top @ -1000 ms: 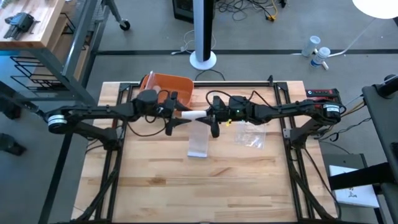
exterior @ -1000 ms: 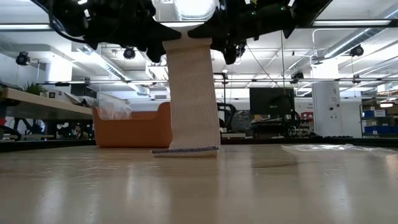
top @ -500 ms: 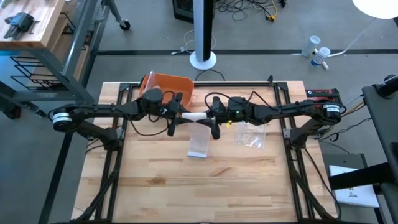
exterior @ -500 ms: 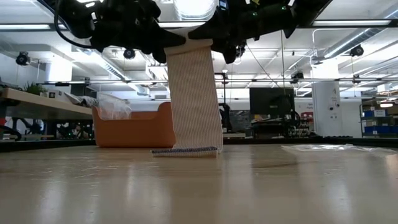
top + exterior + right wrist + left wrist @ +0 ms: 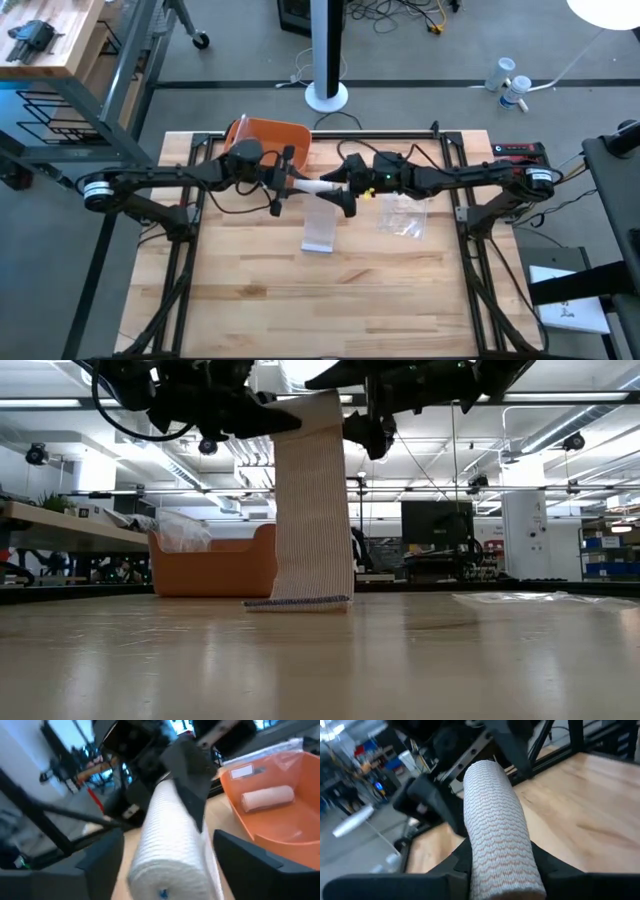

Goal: Roll bandage
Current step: Roll the white bandage

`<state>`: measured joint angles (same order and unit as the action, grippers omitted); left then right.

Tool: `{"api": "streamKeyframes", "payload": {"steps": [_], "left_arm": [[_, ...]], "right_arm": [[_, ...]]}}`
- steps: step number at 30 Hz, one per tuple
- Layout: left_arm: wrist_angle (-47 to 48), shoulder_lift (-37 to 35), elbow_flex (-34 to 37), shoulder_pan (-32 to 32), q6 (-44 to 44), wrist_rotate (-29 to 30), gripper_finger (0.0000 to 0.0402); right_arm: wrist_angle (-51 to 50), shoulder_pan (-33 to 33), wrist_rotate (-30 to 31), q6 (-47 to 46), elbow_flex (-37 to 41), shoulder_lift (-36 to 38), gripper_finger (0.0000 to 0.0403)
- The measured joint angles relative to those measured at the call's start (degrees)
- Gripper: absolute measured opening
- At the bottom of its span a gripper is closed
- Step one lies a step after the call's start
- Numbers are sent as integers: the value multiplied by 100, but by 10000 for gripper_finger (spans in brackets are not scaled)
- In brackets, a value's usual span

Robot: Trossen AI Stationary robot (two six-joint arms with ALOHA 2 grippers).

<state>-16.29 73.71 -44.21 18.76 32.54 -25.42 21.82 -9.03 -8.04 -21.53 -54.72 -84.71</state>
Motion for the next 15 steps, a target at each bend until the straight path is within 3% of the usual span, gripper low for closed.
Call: {"api": "streamKeyframes", "payload": {"steps": [6, 15], "left_arm": [[0, -6, -141, 0, 881, 114, 84], [25, -2, -155, 0, 2058, 639, 84]], "right_arm": [[162, -189, 53, -1126, -9, -31, 347], [433, -276, 57, -2126, -11, -80, 334]]}}
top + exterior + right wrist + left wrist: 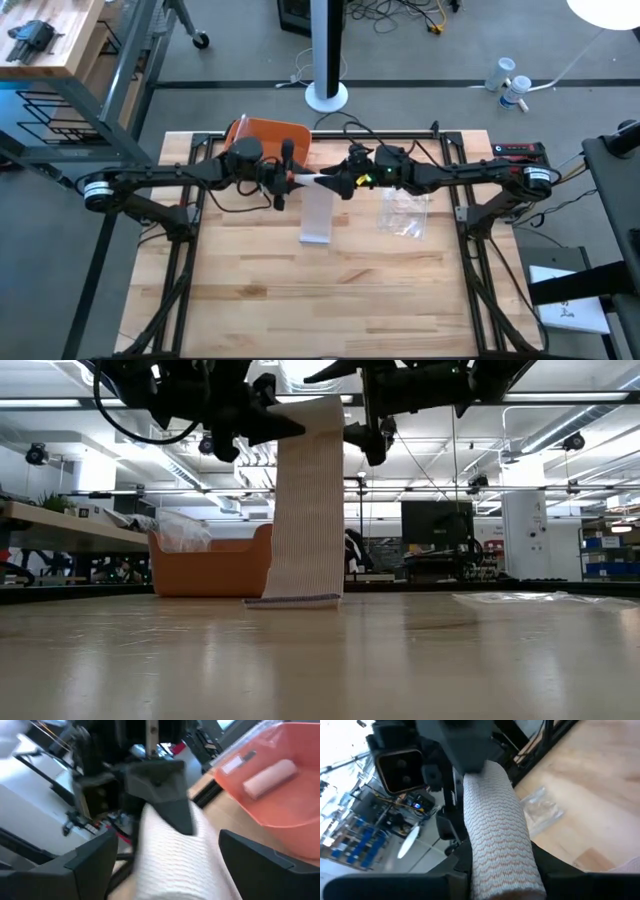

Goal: Roll bandage
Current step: Roll the white bandage

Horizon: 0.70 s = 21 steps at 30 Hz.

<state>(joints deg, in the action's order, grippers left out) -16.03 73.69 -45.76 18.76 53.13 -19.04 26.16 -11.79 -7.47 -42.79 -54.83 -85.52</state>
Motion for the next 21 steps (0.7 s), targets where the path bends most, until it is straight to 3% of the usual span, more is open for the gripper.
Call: {"api": "streamKeyframes", "payload": {"steps": [6, 10, 14, 21], "left_arm": [[30, 1, -9, 0, 297, 5, 84], [551, -2, -214, -11, 342, 5, 84], [1208, 11, -533, -13, 348, 5, 84], [1266, 11, -619, -13, 489, 83, 84]], "right_arm": [[-116, 2, -3, 241, -4, 0, 329], [-5, 2, 11, 578, -7, 0, 334], [50, 2, 40, 470, -7, -23, 331], [270, 61, -74, 281, -5, -286, 325]]}}
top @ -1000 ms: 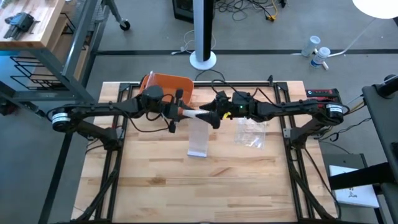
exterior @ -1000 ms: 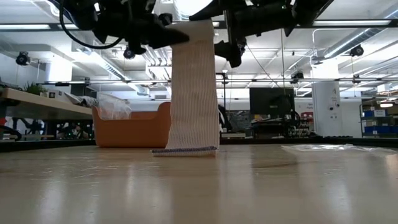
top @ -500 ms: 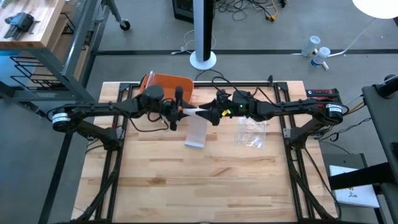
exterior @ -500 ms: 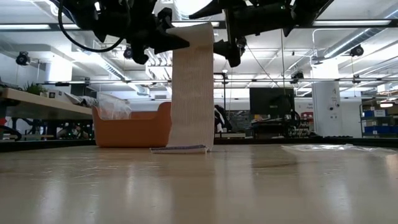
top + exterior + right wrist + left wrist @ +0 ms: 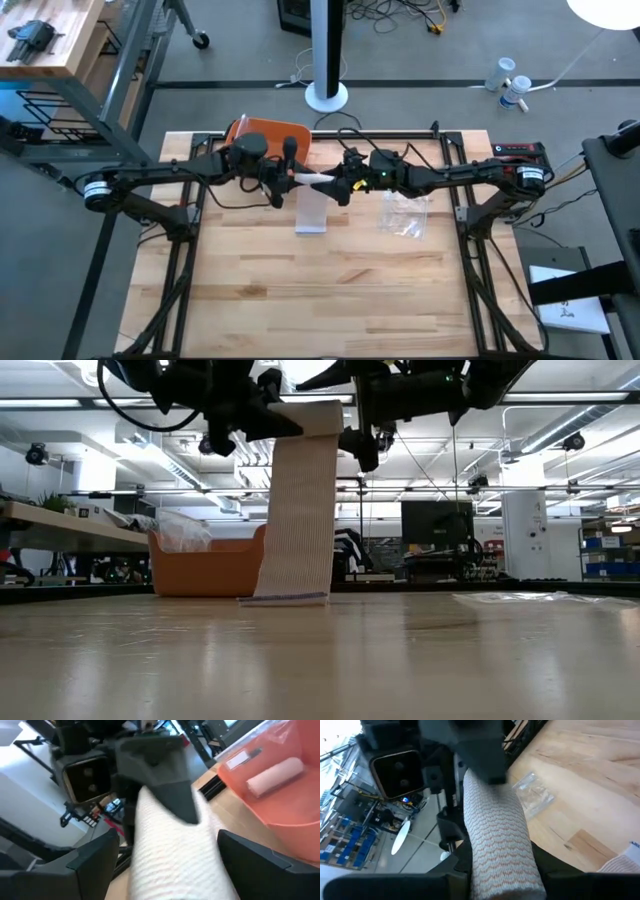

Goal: Roll bandage
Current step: Roll the white bandage

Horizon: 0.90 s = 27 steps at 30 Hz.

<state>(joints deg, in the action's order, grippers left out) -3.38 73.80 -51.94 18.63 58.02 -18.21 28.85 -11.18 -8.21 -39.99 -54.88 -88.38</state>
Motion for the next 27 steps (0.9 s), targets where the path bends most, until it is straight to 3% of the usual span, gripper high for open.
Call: {"api": "streamKeyframes", "payload": {"steps": [11, 27], "left_arm": [[-65, -2, 0, -11, 190, 501, 84], [-105, -13, 2, -11, 293, 513, 84]], "right_arm": [[191, 6, -65, -406, 1, 24, 324], [172, 17, -231, -413, 5, 63, 290]]}}
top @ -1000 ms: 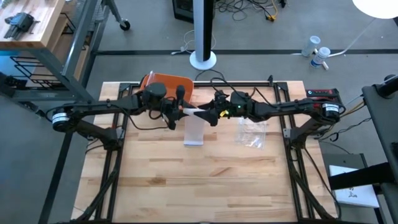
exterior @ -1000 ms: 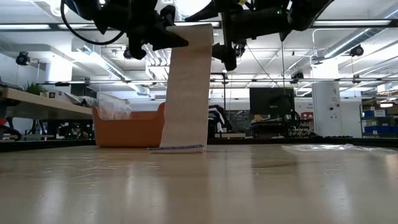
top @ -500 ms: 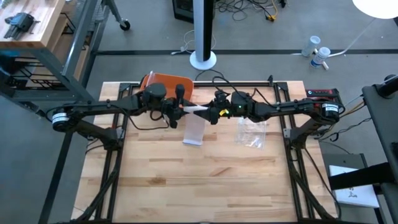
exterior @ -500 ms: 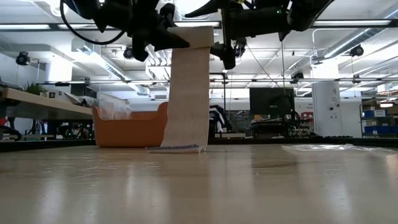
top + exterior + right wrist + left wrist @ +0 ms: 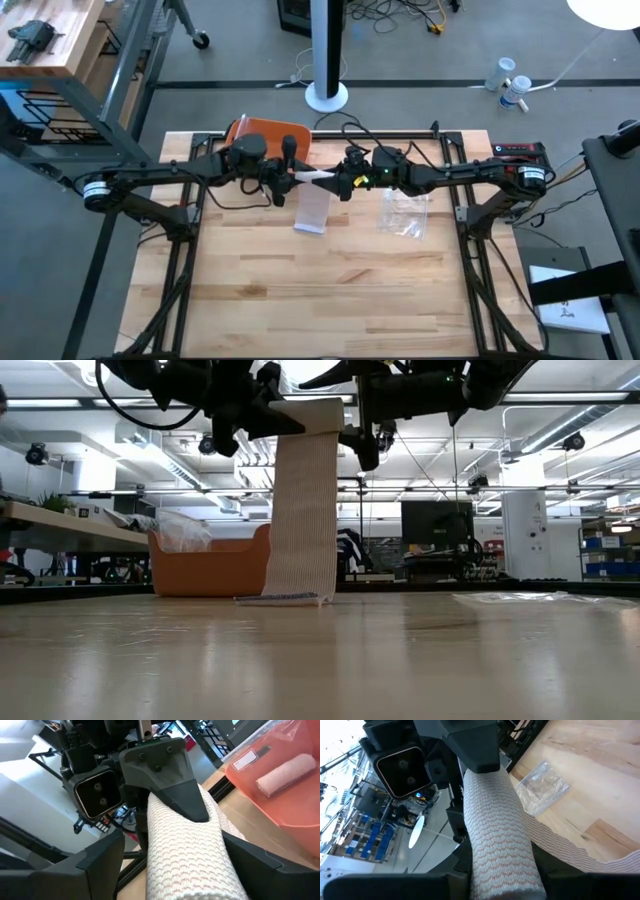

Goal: Roll bandage
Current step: Roll the white bandage

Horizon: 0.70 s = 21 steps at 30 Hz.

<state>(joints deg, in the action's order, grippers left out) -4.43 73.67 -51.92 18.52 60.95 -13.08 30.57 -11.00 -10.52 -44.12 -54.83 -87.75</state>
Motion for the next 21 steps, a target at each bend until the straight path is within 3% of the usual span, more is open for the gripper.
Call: {"api": "streamKeyframes", "payload": {"steps": [10, 21], "left_arm": [[-36, -9, 4, 0, 4, 6, 86], [-106, -11, 9, 0, 131, 42, 85]], "right_arm": [[-6, 2, -37, -188, 0, 9, 273], [-9, 11, -46, -354, 0, 16, 293]]}}
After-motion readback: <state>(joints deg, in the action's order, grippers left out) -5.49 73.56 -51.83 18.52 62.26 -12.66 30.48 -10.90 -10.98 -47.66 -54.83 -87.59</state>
